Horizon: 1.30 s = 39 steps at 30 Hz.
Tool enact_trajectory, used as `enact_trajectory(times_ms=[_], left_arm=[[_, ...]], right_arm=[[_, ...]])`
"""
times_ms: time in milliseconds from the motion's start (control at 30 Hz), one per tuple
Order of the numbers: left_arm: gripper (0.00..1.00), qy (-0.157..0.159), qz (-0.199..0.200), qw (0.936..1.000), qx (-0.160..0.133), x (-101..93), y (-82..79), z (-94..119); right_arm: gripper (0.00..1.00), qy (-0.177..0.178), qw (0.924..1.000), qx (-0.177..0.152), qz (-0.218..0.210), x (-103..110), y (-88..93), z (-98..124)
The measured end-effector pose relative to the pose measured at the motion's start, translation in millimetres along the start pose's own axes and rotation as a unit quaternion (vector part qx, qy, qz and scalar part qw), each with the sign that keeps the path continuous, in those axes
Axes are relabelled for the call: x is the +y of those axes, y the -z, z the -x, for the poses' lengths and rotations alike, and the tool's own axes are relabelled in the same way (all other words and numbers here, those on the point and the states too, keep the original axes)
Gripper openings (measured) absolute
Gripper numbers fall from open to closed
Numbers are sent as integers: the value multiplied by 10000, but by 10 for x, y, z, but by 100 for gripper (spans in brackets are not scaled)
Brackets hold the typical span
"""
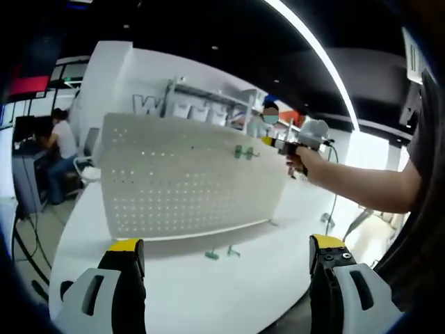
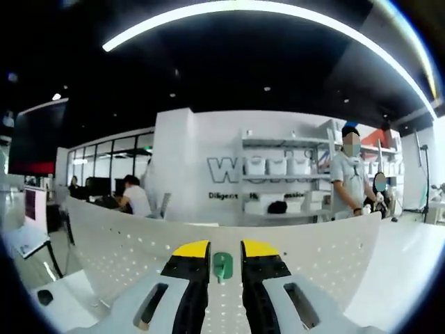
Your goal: Insert the hook assembly into the mounting plate slot until the hook locks in place.
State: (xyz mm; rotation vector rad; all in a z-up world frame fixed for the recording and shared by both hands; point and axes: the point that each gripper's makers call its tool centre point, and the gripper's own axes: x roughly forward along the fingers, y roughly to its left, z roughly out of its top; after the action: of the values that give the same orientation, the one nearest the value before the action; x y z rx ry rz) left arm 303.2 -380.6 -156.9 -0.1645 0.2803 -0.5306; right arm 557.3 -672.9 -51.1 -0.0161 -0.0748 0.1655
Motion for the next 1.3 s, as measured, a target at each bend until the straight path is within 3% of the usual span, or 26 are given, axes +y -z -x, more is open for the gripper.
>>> enact_trajectory(times_ms=[467,967,1300], left_arm=[[100,-112,-7,9999,-51,5,22,133],[100,-48,-74,10000,39,-52,106,150],[100,13,-87,9999,99,-98,150,130]], right_arm=[[19,-350,9991,245,4,236,162,483],[21,-889,9933,741,-22,661,612,1098],[23,-1191,9867,1104,9,820,918,1501]])
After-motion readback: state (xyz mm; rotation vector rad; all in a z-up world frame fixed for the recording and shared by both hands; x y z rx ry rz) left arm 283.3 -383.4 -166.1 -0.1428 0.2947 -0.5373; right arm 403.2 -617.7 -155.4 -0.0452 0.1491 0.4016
